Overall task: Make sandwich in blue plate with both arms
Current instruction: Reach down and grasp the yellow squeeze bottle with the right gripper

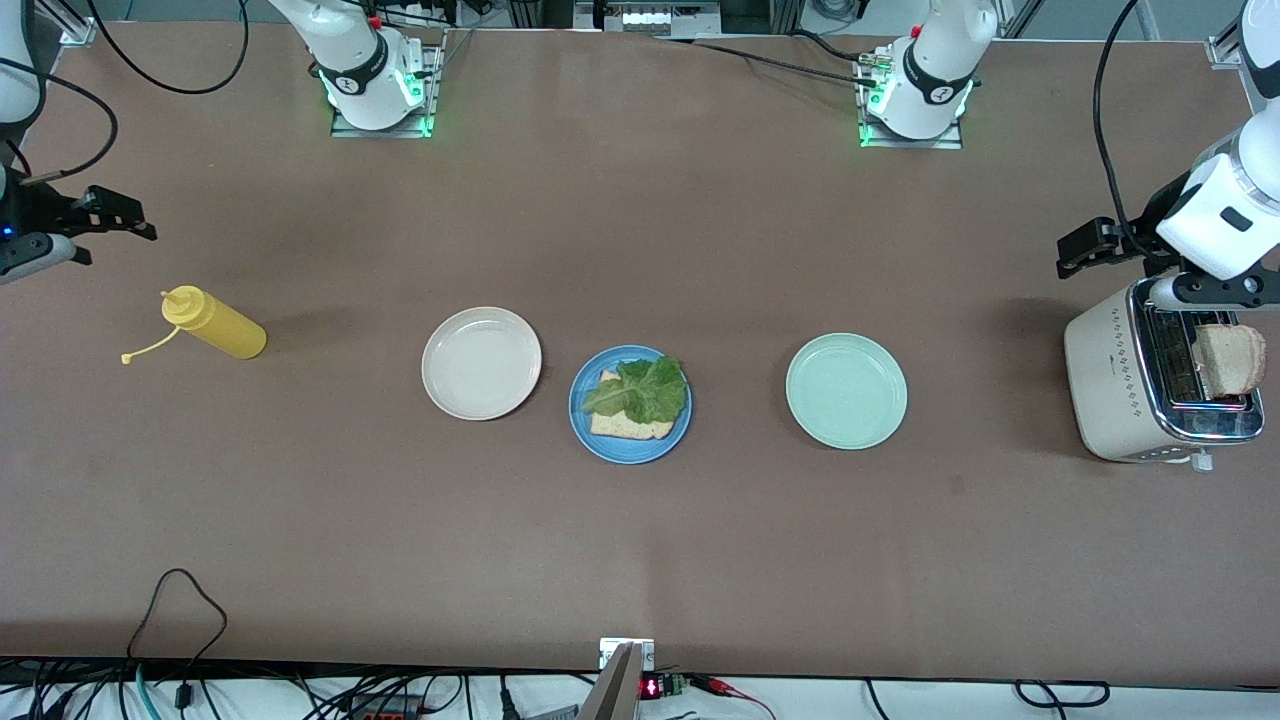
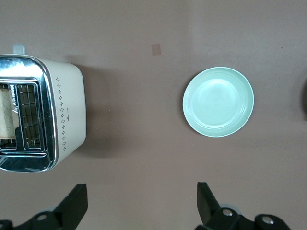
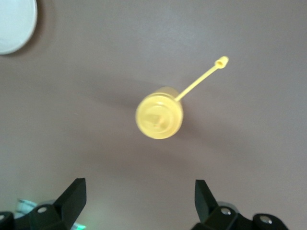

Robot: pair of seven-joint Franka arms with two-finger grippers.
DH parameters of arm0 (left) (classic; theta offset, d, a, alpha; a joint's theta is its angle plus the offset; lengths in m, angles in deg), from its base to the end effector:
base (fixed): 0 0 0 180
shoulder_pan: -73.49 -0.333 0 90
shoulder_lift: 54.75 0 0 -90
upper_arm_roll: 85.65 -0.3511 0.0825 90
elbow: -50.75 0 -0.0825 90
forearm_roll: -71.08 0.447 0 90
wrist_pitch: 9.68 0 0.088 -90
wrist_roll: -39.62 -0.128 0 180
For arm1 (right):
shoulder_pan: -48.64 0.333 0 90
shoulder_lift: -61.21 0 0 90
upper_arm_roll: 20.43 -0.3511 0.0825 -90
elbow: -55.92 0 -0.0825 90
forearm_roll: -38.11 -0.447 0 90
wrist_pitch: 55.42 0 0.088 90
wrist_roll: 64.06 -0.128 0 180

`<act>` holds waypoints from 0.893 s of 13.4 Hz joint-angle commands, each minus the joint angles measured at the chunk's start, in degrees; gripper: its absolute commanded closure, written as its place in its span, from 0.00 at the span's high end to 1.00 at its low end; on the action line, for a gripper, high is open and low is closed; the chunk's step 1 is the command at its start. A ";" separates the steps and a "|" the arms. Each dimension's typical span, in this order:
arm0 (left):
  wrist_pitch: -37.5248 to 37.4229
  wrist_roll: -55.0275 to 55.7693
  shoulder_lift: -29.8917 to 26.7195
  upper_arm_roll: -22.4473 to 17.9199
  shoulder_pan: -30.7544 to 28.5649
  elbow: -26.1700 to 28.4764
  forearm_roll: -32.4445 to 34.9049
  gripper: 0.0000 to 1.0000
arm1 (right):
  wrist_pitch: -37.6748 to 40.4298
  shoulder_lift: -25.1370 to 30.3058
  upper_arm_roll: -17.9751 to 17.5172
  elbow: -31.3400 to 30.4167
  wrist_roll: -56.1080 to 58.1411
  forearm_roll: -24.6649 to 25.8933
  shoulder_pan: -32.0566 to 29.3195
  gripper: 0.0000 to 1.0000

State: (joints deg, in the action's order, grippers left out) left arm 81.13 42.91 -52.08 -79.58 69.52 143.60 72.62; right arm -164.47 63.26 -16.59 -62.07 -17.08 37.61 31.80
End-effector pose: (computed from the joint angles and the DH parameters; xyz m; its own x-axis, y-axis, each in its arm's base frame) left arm 0.6285 -0.0183 0.5844 0.9966 0.0202 -0.0805 0.0181 -0.9995 -0.0265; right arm 0.5428 -0.2042 0.4278 0.8938 0.4422 -0.0744 0.4351 -0.8954 -0.0948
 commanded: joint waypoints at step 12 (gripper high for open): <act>-0.29 -0.38 -0.65 0.08 0.19 0.76 0.83 1.00 | -14.26 -14.42 5.83 -4.18 61.96 -26.89 -10.41 1.00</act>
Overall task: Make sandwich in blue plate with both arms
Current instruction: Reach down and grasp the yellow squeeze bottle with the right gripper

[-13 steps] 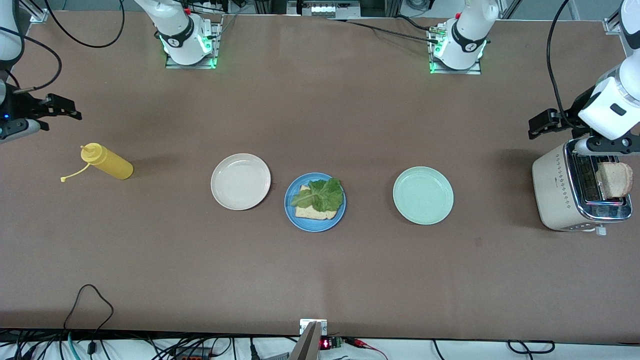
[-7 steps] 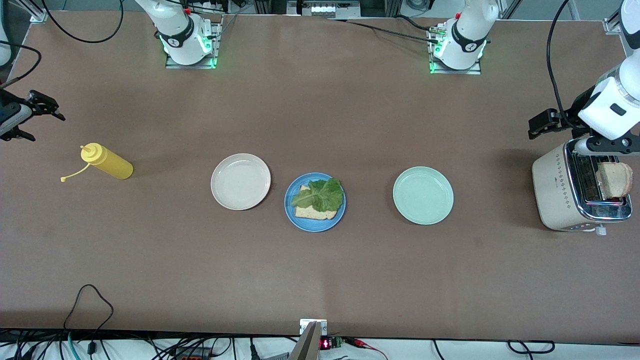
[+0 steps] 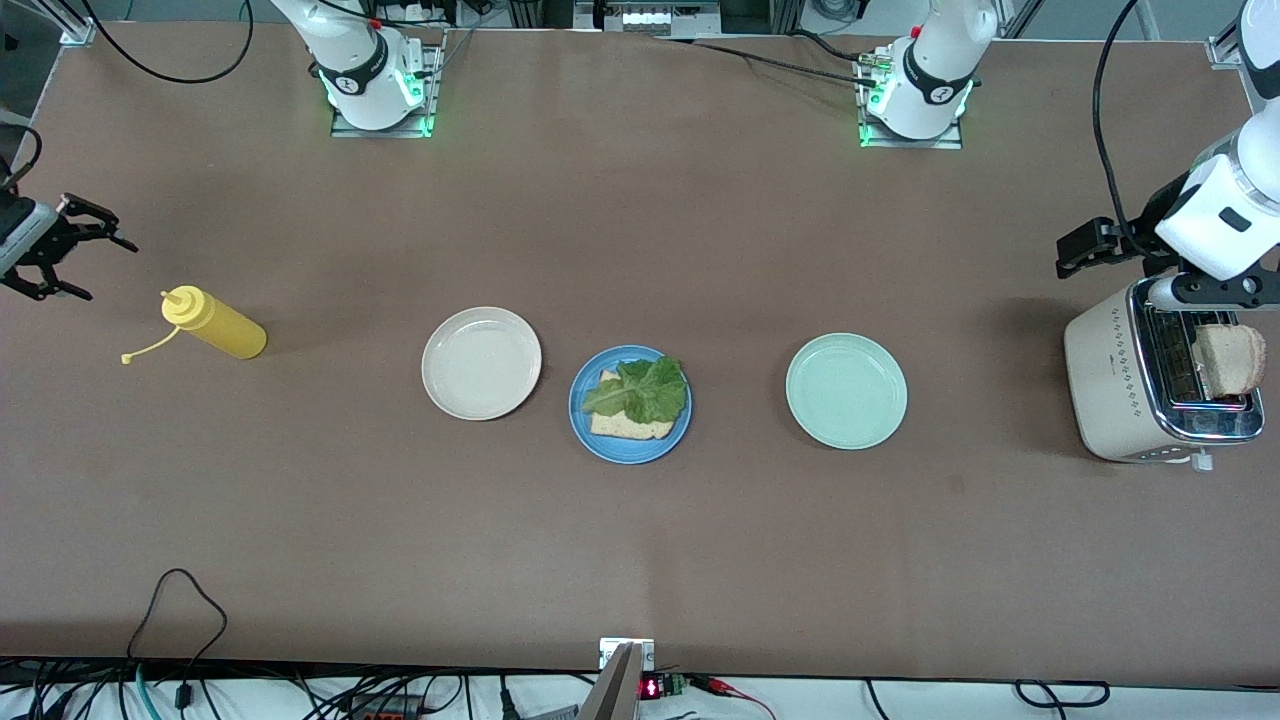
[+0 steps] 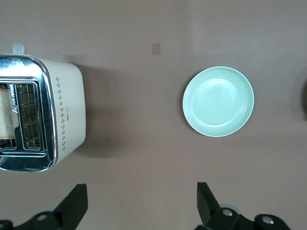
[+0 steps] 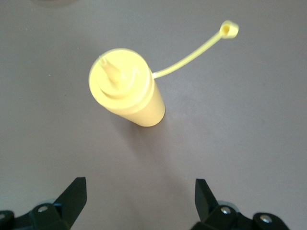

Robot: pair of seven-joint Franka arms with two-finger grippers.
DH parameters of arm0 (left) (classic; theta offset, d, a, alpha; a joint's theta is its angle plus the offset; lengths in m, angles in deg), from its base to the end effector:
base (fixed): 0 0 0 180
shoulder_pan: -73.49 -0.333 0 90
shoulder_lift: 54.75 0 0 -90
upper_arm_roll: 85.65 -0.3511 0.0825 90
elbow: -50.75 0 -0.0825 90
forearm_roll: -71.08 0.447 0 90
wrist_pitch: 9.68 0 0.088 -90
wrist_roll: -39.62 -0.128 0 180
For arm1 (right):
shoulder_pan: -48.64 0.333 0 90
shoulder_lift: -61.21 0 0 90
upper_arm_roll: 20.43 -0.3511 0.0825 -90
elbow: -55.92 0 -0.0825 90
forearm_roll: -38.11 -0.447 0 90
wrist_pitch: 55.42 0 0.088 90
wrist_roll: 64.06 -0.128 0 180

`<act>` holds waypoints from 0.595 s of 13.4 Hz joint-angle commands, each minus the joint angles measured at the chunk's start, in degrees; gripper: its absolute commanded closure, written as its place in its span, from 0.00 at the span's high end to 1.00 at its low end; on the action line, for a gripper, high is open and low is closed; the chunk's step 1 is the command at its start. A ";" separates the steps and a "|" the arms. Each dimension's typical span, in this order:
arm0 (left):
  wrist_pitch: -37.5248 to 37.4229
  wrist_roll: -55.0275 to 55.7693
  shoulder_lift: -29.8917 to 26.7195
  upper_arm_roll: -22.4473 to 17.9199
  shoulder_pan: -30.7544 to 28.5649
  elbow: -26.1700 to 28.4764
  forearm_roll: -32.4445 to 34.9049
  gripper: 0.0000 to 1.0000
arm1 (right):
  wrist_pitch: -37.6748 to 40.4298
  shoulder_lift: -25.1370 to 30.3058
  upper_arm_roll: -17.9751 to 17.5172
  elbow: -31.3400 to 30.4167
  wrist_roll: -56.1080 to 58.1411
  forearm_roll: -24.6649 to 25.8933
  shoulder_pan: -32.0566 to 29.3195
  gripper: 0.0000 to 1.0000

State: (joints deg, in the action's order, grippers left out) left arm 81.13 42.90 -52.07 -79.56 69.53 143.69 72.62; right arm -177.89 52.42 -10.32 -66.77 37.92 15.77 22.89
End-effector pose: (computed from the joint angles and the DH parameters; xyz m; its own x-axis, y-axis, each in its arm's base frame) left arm 0.6284 -0.0186 0.5835 0.9964 0.0195 -0.0822 0.0174 -0.9995 -0.0265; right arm 0.4956 -0.3294 0.2971 0.5955 0.7485 0.2919 0.7993 -0.5887 -0.1210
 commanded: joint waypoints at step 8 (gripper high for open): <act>-0.20 -0.29 -0.39 0.07 0.17 0.76 0.83 1.00 | 0.90 -13.79 -0.70 0.96 31.05 -27.03 -2.73 1.00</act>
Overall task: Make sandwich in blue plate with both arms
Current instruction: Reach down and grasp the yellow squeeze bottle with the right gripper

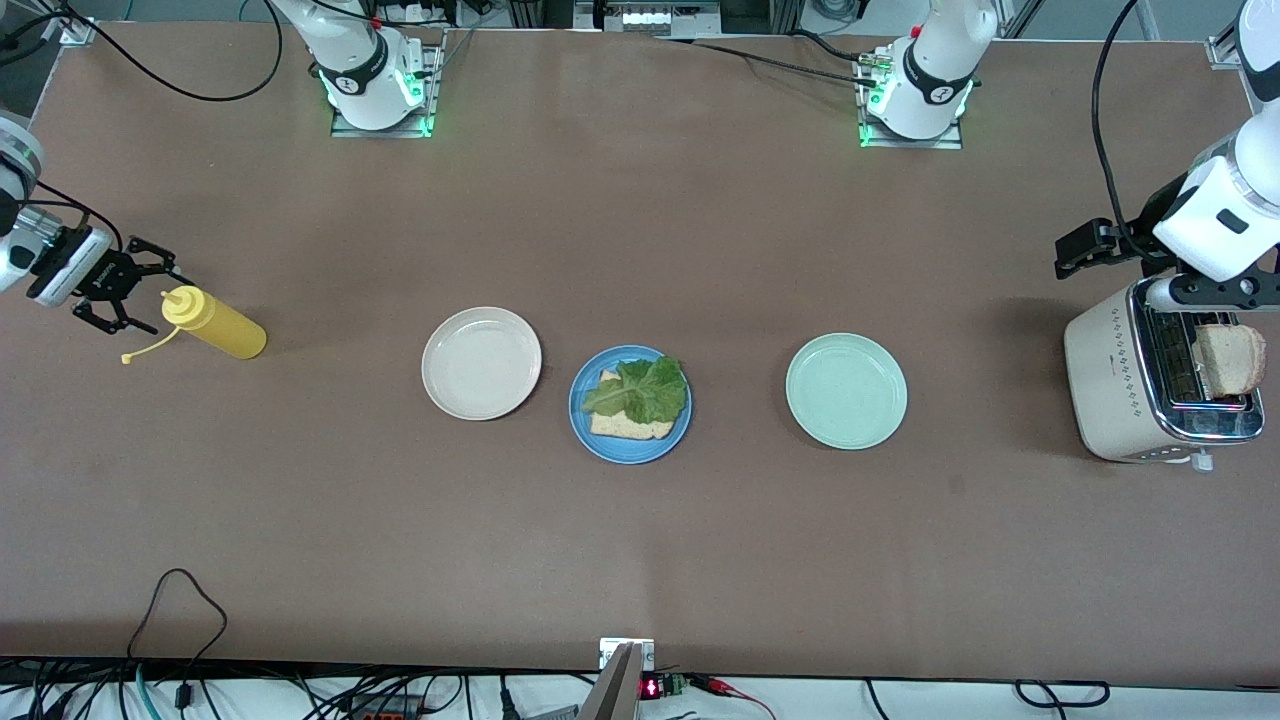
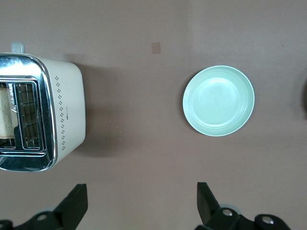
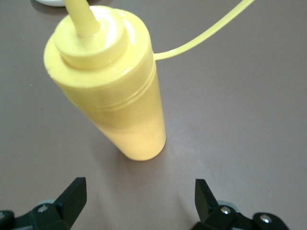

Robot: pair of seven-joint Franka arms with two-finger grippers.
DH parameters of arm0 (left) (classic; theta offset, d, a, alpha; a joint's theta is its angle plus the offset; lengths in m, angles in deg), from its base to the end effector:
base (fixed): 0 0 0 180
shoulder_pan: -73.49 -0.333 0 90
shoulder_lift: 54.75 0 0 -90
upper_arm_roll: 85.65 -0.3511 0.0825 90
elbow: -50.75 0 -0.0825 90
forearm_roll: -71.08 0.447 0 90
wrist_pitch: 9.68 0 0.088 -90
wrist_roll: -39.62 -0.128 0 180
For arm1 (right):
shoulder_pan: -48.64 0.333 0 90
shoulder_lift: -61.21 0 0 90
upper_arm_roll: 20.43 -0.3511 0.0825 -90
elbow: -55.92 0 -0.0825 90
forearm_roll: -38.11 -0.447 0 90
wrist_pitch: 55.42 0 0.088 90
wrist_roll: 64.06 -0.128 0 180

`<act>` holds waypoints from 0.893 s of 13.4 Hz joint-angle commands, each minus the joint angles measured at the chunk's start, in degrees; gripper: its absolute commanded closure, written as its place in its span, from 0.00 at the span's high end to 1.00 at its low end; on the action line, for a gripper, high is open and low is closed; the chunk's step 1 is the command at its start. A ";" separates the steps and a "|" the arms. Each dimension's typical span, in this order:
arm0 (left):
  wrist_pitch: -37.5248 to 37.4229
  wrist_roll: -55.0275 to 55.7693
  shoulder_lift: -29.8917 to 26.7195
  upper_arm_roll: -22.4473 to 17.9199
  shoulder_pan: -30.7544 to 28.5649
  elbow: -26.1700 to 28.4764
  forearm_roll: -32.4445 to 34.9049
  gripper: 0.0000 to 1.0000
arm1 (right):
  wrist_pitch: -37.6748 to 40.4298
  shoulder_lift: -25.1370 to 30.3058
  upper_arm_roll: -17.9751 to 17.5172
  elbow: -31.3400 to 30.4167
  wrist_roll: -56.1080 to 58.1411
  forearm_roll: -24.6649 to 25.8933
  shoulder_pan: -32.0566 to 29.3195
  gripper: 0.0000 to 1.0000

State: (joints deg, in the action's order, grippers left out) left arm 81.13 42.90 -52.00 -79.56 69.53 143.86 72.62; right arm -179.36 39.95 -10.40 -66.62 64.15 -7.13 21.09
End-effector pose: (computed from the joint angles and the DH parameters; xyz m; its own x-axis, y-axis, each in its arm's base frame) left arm 0.6284 -0.0186 0.5811 0.9961 0.0195 -0.0864 0.0172 -0.9995 -0.0266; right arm 0.4890 -0.3288 0.1788 0.4596 0.6988 0.5481 0.8622 -0.4990 -0.0868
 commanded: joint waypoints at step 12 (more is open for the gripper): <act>-0.28 -0.38 -0.55 0.07 -0.18 0.49 1.09 1.00 | 8.01 -9.50 -3.61 4.33 14.43 -15.49 -1.55 1.00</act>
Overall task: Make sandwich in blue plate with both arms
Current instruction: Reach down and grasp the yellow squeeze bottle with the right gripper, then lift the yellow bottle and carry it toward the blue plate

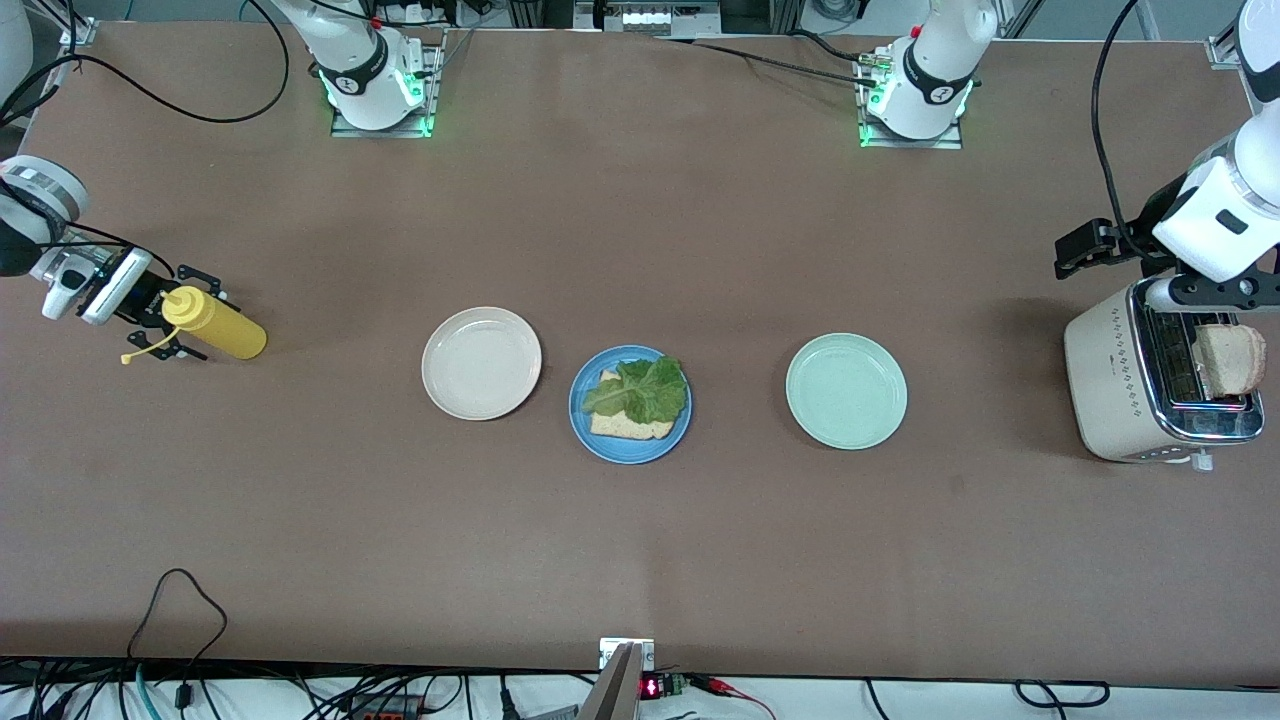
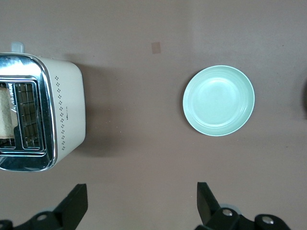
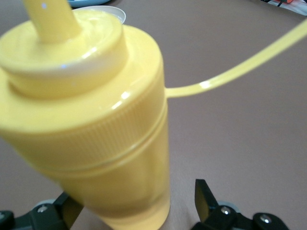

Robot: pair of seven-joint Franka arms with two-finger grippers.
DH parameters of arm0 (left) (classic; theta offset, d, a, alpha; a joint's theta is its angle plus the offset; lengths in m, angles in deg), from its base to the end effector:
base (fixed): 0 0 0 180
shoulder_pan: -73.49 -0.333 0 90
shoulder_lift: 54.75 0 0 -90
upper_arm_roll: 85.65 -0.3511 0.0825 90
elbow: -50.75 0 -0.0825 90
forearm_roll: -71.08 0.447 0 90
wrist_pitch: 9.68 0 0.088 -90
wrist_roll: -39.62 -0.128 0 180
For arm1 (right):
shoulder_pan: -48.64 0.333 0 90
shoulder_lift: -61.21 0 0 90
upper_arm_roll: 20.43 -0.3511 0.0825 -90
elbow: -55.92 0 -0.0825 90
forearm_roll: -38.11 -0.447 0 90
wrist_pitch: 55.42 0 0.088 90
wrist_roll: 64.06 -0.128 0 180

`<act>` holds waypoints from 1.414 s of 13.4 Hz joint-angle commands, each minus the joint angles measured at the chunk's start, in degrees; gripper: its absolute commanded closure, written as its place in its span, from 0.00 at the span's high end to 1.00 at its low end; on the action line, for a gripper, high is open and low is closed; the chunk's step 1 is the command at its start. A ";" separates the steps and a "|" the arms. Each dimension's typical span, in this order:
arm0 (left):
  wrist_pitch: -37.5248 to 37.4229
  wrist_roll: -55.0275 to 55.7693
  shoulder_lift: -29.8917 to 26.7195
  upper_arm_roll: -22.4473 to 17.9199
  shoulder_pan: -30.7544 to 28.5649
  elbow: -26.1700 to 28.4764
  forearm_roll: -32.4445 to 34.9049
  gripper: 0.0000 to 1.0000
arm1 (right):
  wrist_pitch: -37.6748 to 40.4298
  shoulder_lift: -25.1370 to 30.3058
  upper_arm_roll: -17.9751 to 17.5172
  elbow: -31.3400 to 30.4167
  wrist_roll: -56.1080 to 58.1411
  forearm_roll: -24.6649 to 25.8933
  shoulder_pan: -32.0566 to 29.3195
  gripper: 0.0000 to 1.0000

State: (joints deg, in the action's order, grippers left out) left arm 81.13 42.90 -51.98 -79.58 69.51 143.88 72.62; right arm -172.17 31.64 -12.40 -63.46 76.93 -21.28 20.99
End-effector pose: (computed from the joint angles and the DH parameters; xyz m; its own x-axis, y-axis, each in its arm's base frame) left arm 0.6285 -0.0182 0.5807 0.9960 0.0202 -0.0871 0.0179 -0.9995 -0.0266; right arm 0.5094 -0.2916 0.1195 0.3423 0.5827 0.7371 0.8956 -0.4396 -0.0684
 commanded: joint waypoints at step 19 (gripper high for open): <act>1.46 -18.79 15.49 -0.80 -17.54 -11.38 1.09 1.00 | -13.58 7.40 -6.79 1.00 -14.55 5.49 13.65 0.00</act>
State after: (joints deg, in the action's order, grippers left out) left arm 82.66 31.57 -42.24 -81.01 55.25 138.36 72.93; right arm -183.89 33.32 -19.19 -60.82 70.32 -19.95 31.11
